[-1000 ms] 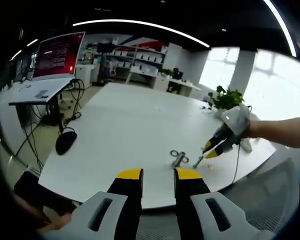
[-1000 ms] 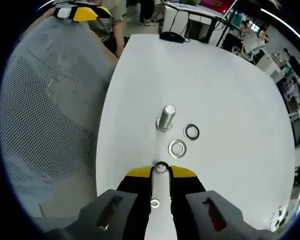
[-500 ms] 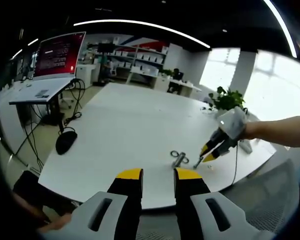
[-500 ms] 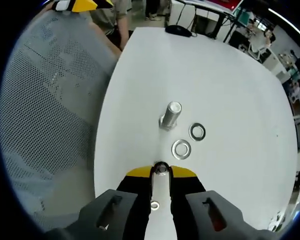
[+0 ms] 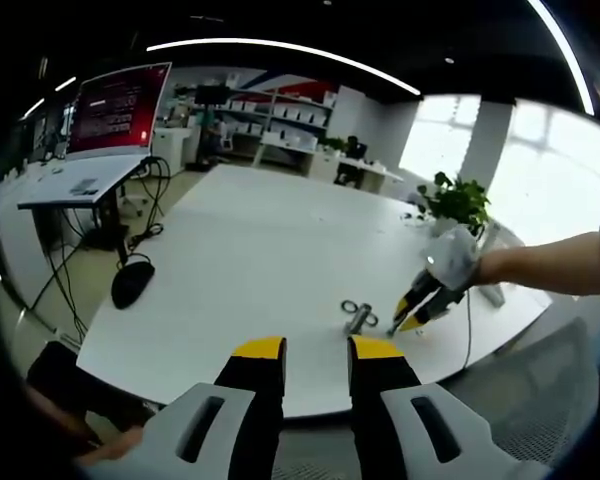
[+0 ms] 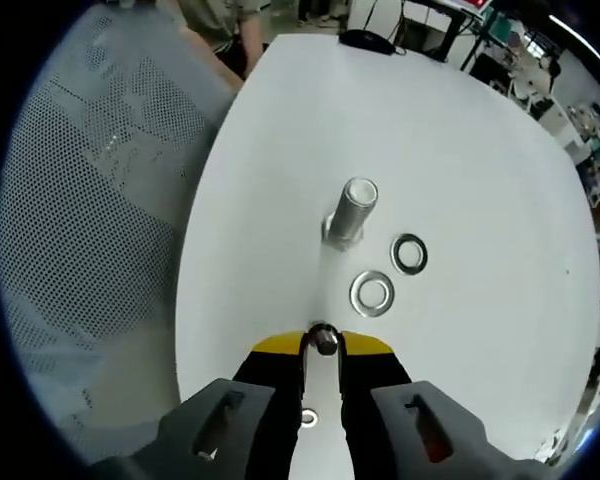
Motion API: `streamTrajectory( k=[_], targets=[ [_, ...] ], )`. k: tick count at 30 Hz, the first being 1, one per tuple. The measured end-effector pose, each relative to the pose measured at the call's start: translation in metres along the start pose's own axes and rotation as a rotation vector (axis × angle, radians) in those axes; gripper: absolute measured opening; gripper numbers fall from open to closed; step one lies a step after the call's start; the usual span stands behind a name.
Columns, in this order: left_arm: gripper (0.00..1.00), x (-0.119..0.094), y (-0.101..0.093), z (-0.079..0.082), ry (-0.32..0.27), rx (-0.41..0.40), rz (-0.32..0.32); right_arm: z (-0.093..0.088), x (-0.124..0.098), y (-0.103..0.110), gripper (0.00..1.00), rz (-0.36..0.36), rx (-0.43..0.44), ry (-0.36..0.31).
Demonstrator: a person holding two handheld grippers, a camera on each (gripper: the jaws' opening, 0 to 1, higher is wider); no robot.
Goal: Place the washer onto the threaded stud by aligning its center hole with the stud, sliding it down to the base, and recovering from edge contact or off-axis alignment until the washer reaches the visible bottom stop.
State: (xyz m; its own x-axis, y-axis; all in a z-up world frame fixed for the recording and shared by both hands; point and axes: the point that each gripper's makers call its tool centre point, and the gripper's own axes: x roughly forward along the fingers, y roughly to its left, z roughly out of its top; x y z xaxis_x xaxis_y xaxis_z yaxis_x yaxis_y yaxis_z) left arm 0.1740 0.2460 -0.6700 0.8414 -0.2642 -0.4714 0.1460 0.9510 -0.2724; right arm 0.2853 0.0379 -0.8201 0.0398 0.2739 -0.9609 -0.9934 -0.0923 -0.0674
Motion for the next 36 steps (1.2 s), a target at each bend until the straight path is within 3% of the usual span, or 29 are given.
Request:
streamTrajectory(
  k=[15,21,30,36],
  targets=[
    [0.22,0.0,0.001,0.0,-0.002,-0.005,0.004,-0.014,0.016,0.008,0.13,0.025,-0.023,0.067],
    [0.22,0.0,0.001,0.0,-0.002,-0.006,0.004,-0.021,0.013,0.014,0.13,0.031,-0.013,0.079],
    [0.22,0.0,0.001,0.0,0.0,-0.004,0.003,-0.036,0.009,0.017,0.14,0.023,0.008,0.088],
    [0.22,0.001,0.0,0.0,0.003,-0.001,0.002,-0.037,0.004,0.019,0.21,0.029,0.044,0.051]
  ],
)
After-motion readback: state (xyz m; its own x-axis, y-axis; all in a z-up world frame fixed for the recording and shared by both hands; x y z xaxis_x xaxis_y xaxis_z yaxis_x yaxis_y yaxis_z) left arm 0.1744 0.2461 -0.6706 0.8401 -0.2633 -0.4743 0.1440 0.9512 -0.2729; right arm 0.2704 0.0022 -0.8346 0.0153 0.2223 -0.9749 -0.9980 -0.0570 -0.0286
